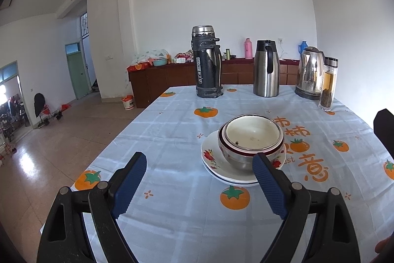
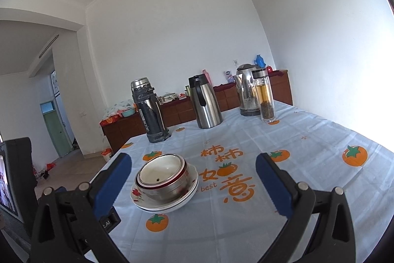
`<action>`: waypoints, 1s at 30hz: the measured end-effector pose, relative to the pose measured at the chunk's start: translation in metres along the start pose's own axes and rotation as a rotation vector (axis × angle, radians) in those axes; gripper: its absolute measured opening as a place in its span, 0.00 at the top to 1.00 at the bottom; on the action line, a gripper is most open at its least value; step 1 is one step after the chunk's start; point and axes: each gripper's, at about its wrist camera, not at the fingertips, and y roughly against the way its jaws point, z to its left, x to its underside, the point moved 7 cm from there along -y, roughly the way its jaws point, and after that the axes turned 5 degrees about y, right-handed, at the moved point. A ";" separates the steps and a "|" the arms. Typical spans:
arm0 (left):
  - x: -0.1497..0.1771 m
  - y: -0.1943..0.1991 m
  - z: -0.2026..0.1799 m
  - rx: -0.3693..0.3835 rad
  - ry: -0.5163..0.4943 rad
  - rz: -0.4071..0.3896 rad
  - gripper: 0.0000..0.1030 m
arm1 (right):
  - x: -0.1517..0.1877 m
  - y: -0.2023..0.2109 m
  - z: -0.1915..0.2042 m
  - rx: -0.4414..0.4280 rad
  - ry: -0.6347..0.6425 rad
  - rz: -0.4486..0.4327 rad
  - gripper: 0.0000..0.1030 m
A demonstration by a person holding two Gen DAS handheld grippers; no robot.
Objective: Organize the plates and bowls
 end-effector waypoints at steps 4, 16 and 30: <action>0.000 -0.001 0.000 0.005 0.003 0.003 0.13 | 0.000 0.000 -0.001 0.008 -0.001 -0.001 0.00; -0.001 -0.001 -0.001 -0.015 -0.014 -0.001 0.13 | -0.001 0.000 -0.004 0.010 -0.010 0.001 0.00; -0.003 0.000 -0.003 -0.019 -0.016 -0.003 0.13 | -0.003 0.000 -0.009 0.017 -0.020 -0.001 0.00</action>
